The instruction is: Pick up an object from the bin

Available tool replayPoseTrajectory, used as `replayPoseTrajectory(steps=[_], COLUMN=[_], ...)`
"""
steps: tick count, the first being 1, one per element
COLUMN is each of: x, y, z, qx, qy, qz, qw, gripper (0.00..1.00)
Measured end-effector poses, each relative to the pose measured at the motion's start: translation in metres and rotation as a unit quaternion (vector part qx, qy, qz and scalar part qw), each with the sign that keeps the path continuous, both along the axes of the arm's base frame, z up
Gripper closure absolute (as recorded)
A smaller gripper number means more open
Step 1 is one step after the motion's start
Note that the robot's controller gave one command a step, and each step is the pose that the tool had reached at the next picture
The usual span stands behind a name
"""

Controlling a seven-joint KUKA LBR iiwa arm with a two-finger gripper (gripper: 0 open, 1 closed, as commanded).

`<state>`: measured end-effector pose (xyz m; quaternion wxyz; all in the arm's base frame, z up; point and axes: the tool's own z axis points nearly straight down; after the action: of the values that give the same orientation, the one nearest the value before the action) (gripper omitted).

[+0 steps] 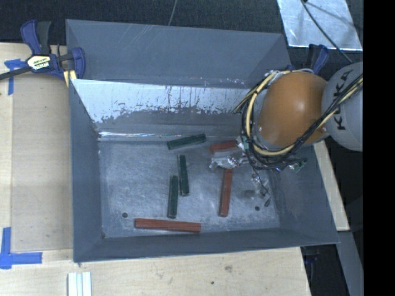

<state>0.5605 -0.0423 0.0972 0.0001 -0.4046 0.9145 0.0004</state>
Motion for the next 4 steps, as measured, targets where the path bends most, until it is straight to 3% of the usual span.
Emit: replayPoseTrajectory(steps=[1,2,4], x=[-0.0039,-0.0047,-0.0059], y=[0.0166,0.0226,0.0227], z=[-0.0170,-0.0260,-0.0226], qx=[0.000,0.000,0.000], qy=[-0.0003,0.0012,0.0015], qz=[0.124,0.042,0.042], qw=[0.9923,0.9991,0.9991], gripper=[0.00,1.00,1.00])
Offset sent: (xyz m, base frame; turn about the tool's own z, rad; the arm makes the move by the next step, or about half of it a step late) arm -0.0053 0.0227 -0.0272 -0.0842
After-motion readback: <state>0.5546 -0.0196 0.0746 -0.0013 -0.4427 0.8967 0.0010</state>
